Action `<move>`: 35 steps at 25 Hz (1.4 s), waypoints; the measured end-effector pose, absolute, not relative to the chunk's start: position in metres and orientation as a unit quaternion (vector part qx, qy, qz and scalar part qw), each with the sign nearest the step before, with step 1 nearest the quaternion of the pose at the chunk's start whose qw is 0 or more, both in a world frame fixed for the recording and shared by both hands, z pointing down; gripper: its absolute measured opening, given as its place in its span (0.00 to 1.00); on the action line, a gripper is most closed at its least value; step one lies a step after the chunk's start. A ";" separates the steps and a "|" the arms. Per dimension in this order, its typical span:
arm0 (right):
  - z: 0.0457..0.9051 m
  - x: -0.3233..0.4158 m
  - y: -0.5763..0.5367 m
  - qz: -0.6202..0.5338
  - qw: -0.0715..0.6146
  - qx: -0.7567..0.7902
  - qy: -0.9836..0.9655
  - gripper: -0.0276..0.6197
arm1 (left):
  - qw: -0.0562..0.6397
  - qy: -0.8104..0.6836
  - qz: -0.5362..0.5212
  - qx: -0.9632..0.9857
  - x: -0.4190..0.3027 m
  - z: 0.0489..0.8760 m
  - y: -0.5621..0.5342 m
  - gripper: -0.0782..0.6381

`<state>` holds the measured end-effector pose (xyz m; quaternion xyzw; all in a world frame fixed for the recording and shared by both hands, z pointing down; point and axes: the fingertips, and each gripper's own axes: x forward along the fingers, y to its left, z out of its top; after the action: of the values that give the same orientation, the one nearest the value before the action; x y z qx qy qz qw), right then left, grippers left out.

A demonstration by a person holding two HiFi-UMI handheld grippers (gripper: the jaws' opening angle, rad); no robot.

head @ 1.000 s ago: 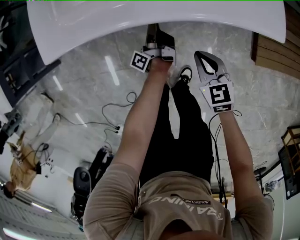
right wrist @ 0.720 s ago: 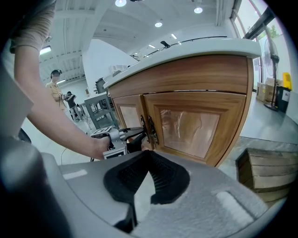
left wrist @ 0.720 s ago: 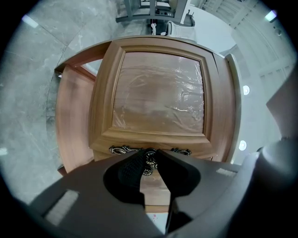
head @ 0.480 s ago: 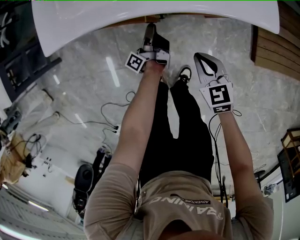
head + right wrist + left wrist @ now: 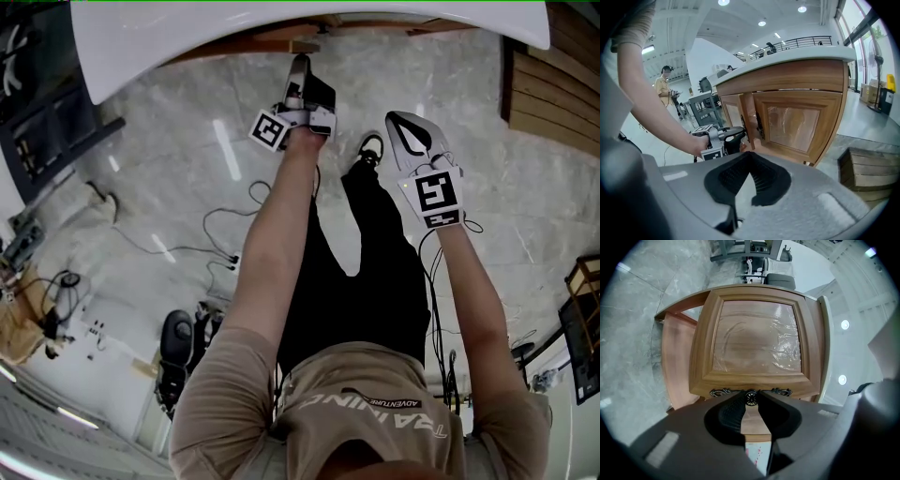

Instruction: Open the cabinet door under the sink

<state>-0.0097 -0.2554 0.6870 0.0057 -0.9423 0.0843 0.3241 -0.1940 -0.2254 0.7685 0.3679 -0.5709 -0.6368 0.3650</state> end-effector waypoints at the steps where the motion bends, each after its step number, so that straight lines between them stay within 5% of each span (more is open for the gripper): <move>1: 0.687 -0.009 -0.255 0.084 0.325 0.010 -0.942 0.05 | 0.367 -0.570 -0.635 0.371 -0.193 0.768 -0.224 0.25; 35: 0.683 -0.042 -0.093 0.102 0.342 0.039 -0.933 0.05 | 0.483 -0.467 -0.562 0.483 -0.152 0.769 -0.113 0.25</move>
<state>-0.0424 -0.0927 0.6829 0.0392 -0.9333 0.1016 0.3422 -0.1519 -0.1130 0.7692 0.4827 -0.4668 -0.5623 0.4826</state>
